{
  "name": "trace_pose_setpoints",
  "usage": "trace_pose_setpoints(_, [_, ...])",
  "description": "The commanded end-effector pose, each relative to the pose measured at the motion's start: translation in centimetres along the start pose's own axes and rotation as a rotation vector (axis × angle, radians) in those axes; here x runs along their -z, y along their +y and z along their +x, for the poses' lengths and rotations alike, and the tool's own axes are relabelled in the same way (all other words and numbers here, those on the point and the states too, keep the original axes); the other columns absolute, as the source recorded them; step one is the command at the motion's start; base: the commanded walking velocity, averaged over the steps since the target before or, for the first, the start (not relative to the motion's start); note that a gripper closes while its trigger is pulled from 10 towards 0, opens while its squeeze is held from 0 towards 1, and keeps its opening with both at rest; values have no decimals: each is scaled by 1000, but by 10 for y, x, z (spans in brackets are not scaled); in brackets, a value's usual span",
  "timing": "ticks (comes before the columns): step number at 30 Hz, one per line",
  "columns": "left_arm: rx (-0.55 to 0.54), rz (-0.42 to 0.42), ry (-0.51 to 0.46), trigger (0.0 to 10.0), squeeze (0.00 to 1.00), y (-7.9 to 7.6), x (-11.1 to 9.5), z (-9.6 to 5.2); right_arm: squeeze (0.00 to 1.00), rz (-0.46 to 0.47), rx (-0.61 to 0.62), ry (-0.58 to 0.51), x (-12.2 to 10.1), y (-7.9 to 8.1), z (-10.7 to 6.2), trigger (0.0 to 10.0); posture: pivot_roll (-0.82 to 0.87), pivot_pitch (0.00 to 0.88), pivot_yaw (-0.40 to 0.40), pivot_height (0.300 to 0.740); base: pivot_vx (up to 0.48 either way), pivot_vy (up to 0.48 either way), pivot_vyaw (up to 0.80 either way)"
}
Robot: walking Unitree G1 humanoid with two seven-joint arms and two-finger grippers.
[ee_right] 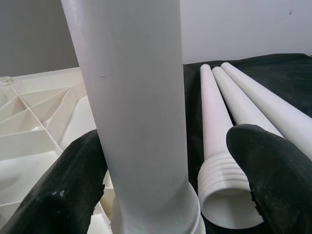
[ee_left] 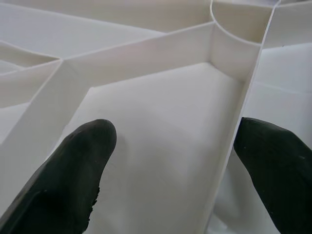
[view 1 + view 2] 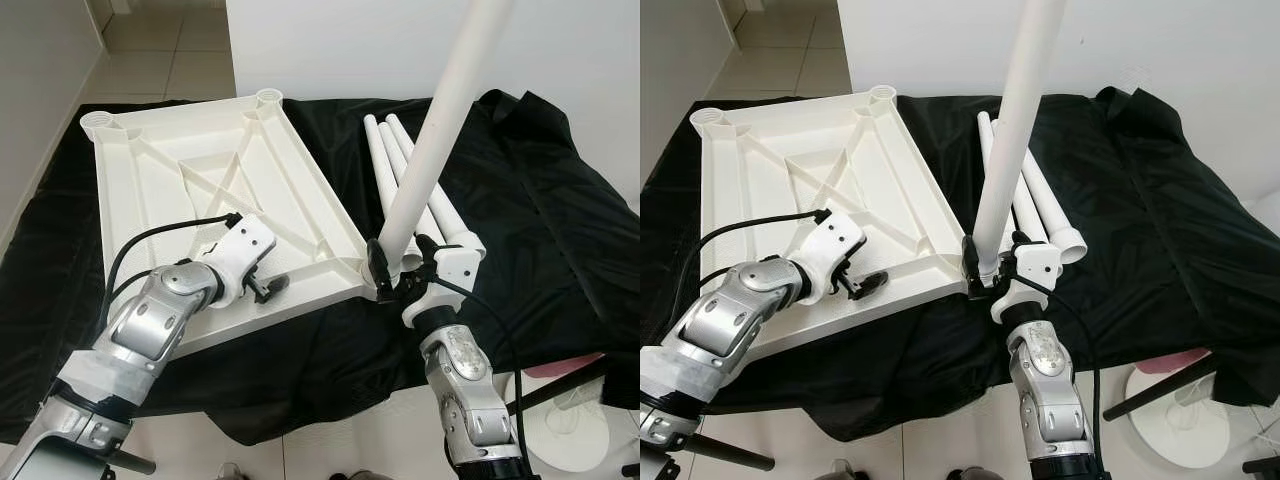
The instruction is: Building children table
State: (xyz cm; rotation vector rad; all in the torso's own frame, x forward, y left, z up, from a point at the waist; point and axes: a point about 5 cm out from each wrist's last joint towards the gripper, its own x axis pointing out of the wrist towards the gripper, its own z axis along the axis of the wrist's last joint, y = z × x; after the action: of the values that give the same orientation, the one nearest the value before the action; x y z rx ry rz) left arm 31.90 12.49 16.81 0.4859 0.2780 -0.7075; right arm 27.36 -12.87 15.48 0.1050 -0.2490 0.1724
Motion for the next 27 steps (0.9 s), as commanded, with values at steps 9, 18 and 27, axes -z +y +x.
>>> trace_pose_setpoints(9, [9, 43, -27, 10000, 0, 1, -15, -4, 0, -13, 7, -2, 3, -6, -6, 10000, -18, 73, -15, 740, 0, 0, 0])
trace_pose_setpoints(18, [44, 29, 15, 10000, 0, -9, -5, 3, 0, -31, -16, 30, 10, -10, -20, 10000, -30, 78, 1, 740, 0, 0, 0])
trace_pose_setpoints(27, [37, 18, 28, 10000, 0, -7, -4, 7, 0, -11, -96, 70, 19, -5, -31, 10000, -60, 99, 26, 740, 0, 0, 0])
